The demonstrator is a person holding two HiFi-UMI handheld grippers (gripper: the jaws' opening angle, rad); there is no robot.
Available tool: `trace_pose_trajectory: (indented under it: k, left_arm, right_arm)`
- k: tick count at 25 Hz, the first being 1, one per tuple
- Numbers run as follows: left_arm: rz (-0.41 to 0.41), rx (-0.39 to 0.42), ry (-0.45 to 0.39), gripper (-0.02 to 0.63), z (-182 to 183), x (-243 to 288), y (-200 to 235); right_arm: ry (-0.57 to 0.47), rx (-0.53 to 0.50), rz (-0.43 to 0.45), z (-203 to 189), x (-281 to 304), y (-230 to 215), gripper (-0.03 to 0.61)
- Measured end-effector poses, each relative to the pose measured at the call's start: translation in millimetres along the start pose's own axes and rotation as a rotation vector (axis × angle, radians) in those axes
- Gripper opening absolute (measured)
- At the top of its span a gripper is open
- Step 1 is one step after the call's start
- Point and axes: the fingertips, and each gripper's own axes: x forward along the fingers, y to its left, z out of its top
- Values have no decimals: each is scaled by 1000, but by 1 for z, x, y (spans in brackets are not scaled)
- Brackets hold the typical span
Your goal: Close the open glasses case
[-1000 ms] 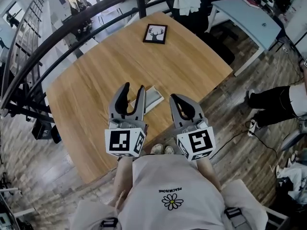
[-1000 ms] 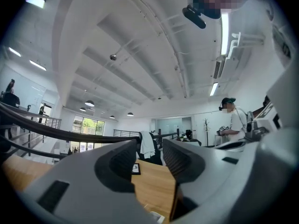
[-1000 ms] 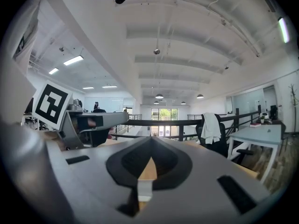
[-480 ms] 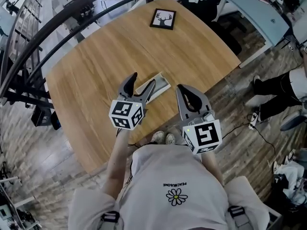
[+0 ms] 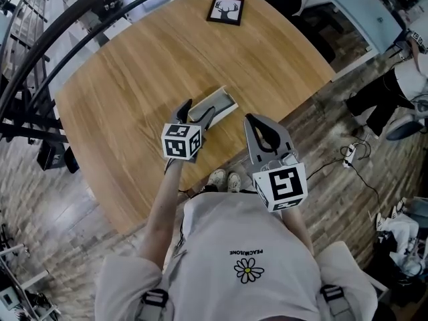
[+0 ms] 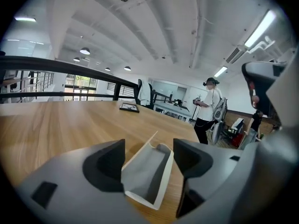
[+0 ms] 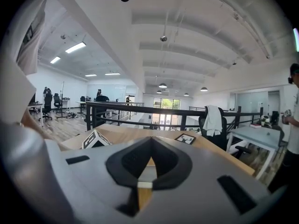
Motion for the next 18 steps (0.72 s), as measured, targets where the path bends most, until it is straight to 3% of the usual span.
trace_pose_trajectory:
  k: [9, 18]
  left_arm:
    - [-4, -36, 72, 316, -21, 8, 9]
    - [-18, -40, 78, 316, -23, 8, 7]
  right_arm:
    - [2, -23, -6, 3, 1, 6, 8]
    - [16, -27, -8, 1, 2, 10, 8]
